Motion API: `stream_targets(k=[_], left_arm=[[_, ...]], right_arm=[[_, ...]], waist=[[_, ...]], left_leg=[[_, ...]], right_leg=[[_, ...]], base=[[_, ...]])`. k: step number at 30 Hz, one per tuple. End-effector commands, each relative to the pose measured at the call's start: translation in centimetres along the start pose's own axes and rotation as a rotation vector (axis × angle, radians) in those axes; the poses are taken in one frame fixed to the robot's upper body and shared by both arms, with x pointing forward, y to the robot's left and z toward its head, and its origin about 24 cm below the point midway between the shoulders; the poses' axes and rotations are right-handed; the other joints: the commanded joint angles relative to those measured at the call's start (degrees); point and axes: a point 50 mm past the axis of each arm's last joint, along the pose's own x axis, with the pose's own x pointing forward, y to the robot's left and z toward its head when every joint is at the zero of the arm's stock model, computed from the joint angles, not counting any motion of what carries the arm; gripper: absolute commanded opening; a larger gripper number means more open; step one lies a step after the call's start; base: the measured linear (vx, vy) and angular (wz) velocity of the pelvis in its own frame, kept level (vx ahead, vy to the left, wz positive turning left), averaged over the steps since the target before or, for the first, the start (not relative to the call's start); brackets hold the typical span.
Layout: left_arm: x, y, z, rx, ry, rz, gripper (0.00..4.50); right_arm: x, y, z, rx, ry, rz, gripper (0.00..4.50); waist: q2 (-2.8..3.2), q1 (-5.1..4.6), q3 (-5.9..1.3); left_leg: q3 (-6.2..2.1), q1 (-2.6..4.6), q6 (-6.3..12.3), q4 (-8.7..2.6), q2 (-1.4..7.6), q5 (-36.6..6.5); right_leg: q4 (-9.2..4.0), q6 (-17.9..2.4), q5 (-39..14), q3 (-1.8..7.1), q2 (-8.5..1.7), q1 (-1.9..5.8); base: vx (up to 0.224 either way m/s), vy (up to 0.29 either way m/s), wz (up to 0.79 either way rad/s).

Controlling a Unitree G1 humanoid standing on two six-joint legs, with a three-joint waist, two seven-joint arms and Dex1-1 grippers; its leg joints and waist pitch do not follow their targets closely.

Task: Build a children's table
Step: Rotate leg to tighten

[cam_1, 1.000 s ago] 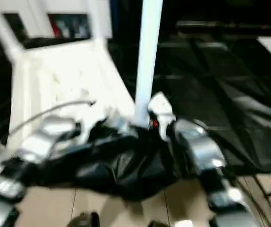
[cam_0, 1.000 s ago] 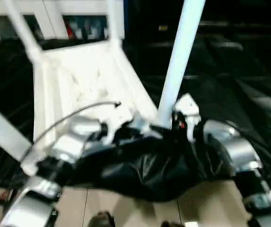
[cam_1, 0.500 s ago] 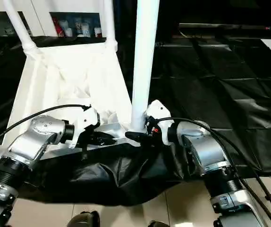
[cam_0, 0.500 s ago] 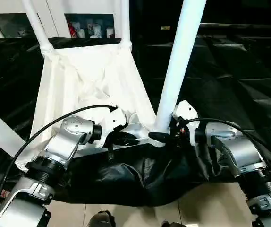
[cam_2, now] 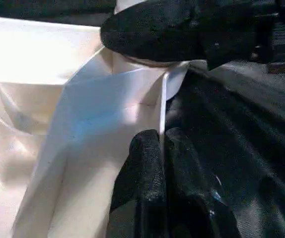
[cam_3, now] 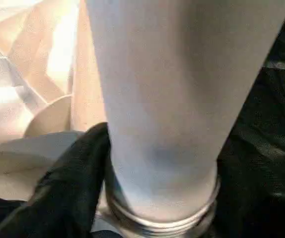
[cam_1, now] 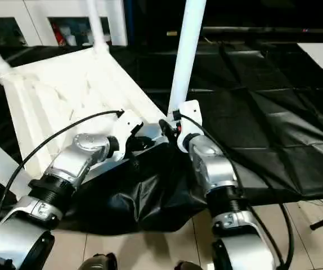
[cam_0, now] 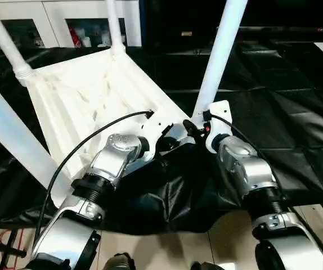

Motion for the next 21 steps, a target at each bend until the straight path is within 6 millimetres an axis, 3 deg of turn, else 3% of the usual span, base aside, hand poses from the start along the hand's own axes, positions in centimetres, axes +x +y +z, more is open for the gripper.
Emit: stream_targets(k=[1,4,7,11,18,21], left_arm=[[0.7,-1.1,2.7,0.086,-0.113,-0.051,0.0],[0.1,-1.1,2.0,0.11,-0.089,-0.091,0.0],[-0.6,-1.1,1.4,0.154,-0.091,-0.153,0.0],[-1.9,-1.5,0.5,0.215,-0.086,-0.271,0.0],[-3.9,-1.8,-0.8,0.261,-0.047,-0.431,0.0],[-4.5,-1.8,-1.1,0.261,-0.031,-0.46,0.0]], right_arm=[[0.4,3.2,-1.8,0.035,0.071,0.166,3.53],[-0.2,3.2,-1.4,-0.055,0.058,0.267,3.83],[-1.1,3.0,-1.1,-0.13,0.059,0.387,3.83],[-2.8,2.3,-1.2,-0.234,0.089,0.551,3.83],[-4.8,1.3,-1.6,-0.323,0.173,0.715,3.83],[-5.0,1.2,-1.3,-0.309,0.167,0.733,3.51]], waist=[[-0.35,0.14,-4.48],[-0.52,0.26,-4.35],[-0.6,0.38,-4.37],[-0.79,0.38,-4.46],[-0.54,0.94,-4.27],[-0.52,1.23,-4.27]], left_leg=[[0.1,1.19,2.83,-2.98,0.28,-8.3],[0.12,1.38,2.4,-3.16,0.44,-11.1],[0.1,1.15,2.62,-3.1,0.47,-10.5],[0.17,1.3,3.35,-2.97,0.62,-10.3],[0.32,1.63,3.54,-3.0,1.0,-11.6],[0.26,1.57,3.22,-3.06,1.0,-11.7]], right_leg=[[-3.44,-13.4,0.4,1.3,-1.84,2.83],[-3.84,-13.0,-3.7,1.34,-1.89,2.87],[-3.76,-12.4,-3.4,1.42,-1.97,3.05],[-3.62,-13.2,-2.7,1.4,-1.94,2.92],[-3.57,-14.3,-5.1,1.51,-1.99,2.38],[-3.45,-14.1,-5.5,1.53,-2.06,2.39]], base=[[0.0,0.0,0.0],[0.0,0.0,0.0],[0.0,0.0,0.0],[0.0,0.0,0.0],[0.0,0.0,0.0],[0.0,0.0,0.0]])
